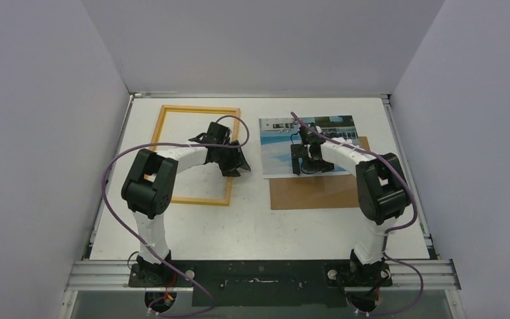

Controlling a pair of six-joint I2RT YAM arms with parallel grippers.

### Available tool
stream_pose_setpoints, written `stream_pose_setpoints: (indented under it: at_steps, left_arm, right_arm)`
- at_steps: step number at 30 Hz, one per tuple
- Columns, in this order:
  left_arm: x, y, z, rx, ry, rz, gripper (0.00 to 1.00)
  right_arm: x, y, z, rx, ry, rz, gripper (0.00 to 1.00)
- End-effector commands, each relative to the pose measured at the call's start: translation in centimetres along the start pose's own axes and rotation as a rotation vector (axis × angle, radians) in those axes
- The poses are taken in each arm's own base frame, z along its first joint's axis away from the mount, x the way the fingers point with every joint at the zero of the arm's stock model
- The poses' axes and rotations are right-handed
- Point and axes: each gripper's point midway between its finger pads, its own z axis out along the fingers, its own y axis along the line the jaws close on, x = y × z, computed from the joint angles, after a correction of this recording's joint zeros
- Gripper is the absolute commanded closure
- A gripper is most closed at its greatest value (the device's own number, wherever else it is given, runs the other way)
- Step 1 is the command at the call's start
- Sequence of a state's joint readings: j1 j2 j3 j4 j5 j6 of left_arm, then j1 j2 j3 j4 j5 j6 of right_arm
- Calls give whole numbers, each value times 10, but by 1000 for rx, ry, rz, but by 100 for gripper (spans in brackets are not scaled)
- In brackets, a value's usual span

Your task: Put the photo into the frame

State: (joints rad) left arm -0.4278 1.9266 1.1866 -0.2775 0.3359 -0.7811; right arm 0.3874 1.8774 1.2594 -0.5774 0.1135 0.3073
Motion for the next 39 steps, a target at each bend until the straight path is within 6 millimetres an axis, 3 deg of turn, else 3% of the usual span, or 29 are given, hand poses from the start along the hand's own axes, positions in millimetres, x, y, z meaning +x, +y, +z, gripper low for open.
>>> stream_pose_setpoints:
  at_steps: [1,9,16,17,22,27,31,34,37,39]
  left_arm:
    - [-16,-3,8,-16,16,25,51]
    - [-46,-24,21,41,36,95,50]
    - [-78,-27,10,13,-47,240,47]
    - [-82,-31,4,30,-58,251,46]
    - [-92,-54,-20,126,-103,290,43]
    - [-91,-54,-16,125,-80,270,43]
    - [-94,-50,-10,100,-81,231,43]
    - [-95,-47,-5,88,-70,207,44]
    - [-95,-48,-3,93,-62,201,44]
    - [-97,-50,-3,97,-63,206,44]
  right_arm:
    - [53,-6,-25,-29,124,-13,8]
    - [96,-40,-68,56,183,48,9]
    - [86,-73,-103,140,112,137,12]
    - [72,-67,-106,107,52,127,12]
    - [20,2,-107,-53,-68,7,11]
    - [-8,31,-79,-13,-82,26,9]
    - [-21,56,-51,-26,-91,21,9]
    - [-26,72,-40,-16,-112,-9,10]
    - [-17,78,-29,-11,-95,-31,10]
    - [0,77,-21,-10,-57,-52,10]
